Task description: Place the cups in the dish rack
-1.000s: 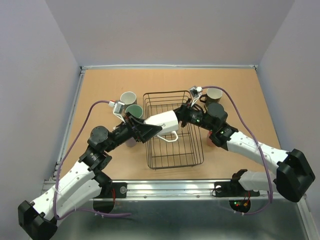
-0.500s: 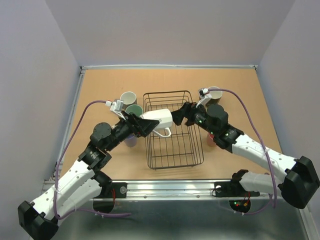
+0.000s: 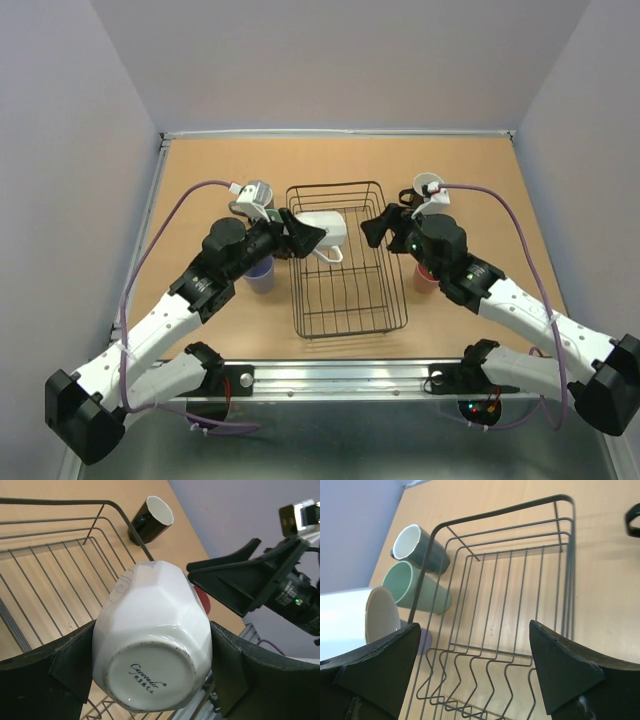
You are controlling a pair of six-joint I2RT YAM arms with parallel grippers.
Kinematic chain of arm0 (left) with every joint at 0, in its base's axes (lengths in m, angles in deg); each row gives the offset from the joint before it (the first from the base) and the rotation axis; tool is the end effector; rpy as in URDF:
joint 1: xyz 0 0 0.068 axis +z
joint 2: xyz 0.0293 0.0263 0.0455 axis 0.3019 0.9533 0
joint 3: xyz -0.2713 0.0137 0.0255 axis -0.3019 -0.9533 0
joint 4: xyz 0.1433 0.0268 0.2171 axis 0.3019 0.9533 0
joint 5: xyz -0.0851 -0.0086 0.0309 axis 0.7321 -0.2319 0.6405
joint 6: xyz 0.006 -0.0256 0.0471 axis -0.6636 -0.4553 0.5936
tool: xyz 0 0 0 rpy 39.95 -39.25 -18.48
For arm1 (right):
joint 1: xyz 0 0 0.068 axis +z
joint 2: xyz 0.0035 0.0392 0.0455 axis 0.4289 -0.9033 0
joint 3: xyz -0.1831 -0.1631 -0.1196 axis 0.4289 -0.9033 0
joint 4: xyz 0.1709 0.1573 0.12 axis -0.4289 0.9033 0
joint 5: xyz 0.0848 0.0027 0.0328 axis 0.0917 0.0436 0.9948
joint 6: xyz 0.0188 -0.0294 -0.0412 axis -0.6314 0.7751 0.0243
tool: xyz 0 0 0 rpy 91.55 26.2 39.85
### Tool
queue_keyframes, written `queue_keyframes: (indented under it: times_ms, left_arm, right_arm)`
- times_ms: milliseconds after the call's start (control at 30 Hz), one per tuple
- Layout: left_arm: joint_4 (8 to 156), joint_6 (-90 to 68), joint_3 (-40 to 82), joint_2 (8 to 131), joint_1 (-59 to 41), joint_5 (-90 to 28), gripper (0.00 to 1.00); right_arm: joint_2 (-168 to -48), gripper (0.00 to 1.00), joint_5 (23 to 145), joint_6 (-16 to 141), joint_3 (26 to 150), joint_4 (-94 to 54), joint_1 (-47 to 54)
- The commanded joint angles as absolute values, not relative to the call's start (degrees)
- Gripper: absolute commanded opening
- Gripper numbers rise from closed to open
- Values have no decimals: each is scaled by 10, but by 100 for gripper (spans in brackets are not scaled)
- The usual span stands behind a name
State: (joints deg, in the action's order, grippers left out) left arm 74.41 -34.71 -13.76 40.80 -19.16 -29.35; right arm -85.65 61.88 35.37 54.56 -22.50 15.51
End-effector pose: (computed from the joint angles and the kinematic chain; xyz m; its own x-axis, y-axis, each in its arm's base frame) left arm 0.1552 -0.1235 0.3273 -0.4145 -0.4063 -0.8143 0.5991 0.5517 -0.5802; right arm 0.1871 0.1505 0.3003 -0.4103 0.3630 -0.8366 -0.2706 0.8276 0.4918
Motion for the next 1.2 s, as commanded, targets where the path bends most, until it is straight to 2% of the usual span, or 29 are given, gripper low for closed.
queue_keyframes:
  times_ms: [0, 267, 533, 1167]
  left_arm:
    - [722, -292, -44, 439, -192, -319, 0]
    - [864, -193, 110, 607, -191, -388, 0]
    - [906, -141, 209, 726, -191, -484, 0]
    - [930, -107, 283, 902, -193, -511, 0]
  right_arm:
    - [-818, 94, 552, 350, 547, -177, 156]
    - [-759, 93, 566, 344, 532, -131, 156]
    - [-706, 93, 618, 317, 502, -109, 156]
    - [-674, 93, 625, 328, 489, -62, 156]
